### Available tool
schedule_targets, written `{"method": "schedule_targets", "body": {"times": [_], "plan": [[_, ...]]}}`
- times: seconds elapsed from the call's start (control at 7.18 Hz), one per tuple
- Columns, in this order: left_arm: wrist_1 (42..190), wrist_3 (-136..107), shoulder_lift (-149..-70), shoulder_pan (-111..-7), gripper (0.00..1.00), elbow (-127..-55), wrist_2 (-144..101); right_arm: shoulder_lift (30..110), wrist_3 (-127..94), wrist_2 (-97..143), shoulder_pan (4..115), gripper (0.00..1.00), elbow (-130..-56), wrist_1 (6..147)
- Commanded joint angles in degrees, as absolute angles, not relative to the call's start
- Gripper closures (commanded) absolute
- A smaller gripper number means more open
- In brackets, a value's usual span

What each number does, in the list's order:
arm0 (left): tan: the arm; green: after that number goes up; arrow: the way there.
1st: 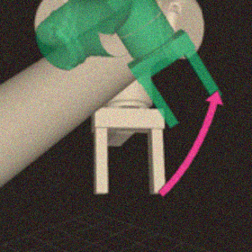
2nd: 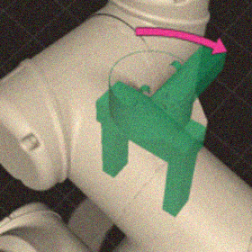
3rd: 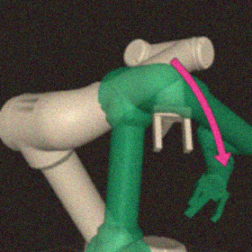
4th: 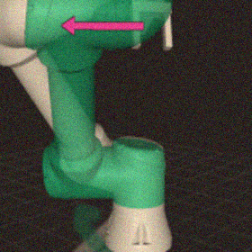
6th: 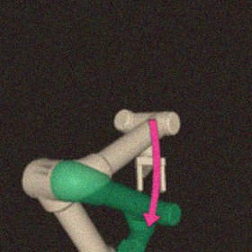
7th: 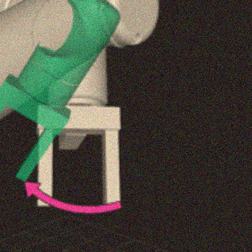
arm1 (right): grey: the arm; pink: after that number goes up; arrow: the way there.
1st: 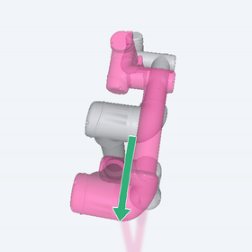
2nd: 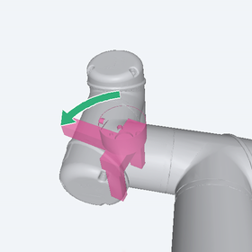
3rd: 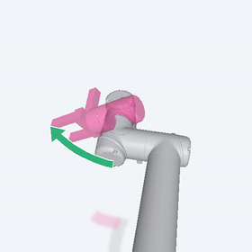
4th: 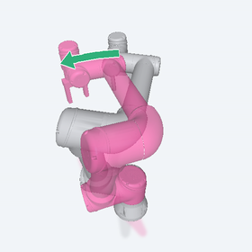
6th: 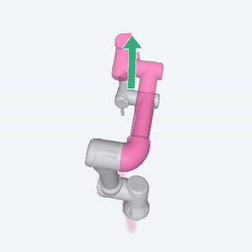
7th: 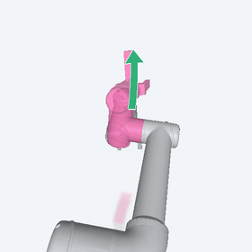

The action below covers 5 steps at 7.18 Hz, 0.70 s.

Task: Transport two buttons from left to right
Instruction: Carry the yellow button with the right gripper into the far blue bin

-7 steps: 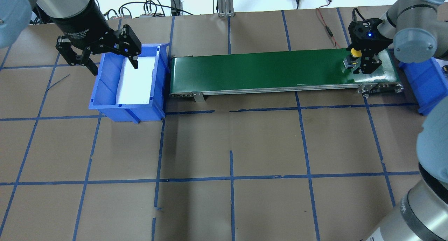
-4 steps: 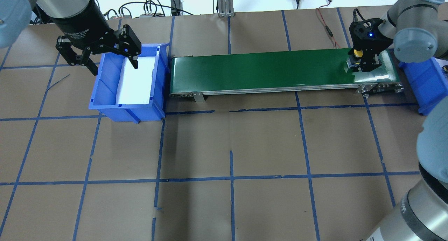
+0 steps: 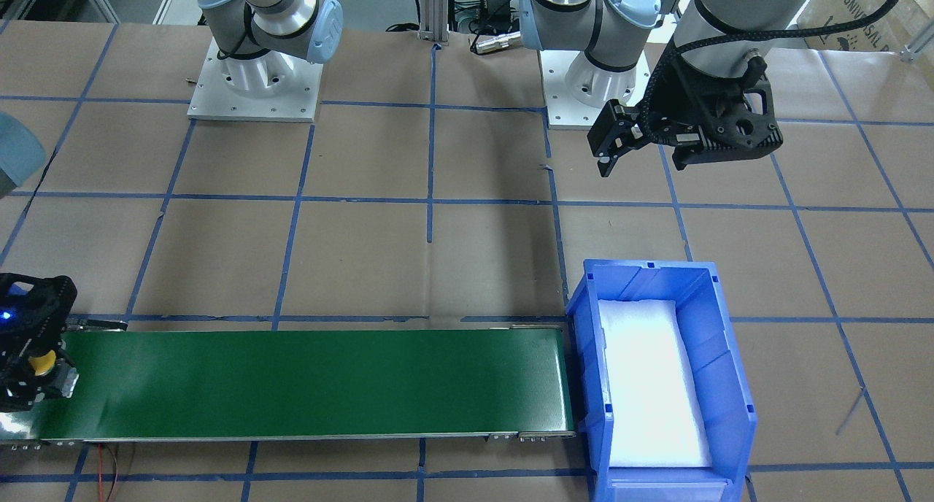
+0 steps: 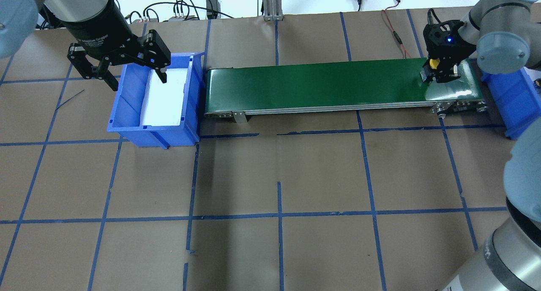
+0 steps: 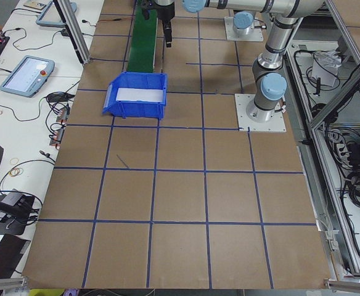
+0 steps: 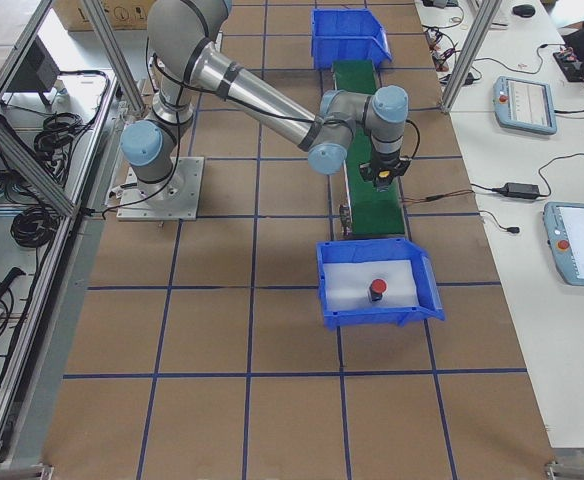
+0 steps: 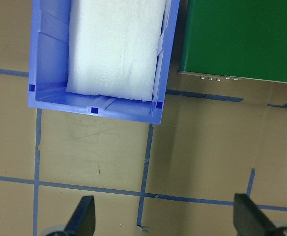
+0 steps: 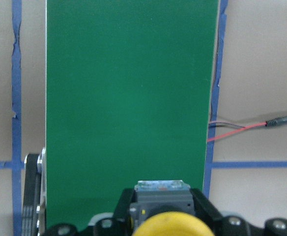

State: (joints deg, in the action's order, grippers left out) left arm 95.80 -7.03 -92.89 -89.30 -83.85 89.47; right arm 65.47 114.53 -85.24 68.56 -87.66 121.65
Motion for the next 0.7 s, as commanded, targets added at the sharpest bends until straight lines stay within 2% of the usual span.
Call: {"method": "schedule_targets", "body": {"times": [0.0,0.28,0.56], "plan": [[95.8,-7.0,-92.9,-89.3,0.0,-83.8,89.5,65.9,120.5,-86.1,59.0,0.83,-86.6,122.2],[95.8,-7.0,-92.9,-89.3,0.0,-83.8,89.5,63.2,133.6,-82.8,52.4,0.83,-81.5,123.4],[95.8,-7.0,-92.9,-89.3,0.0,-83.8,89.5,58.7,135.3,-79.3,50.0,0.83,-77.2,119.0]]}}
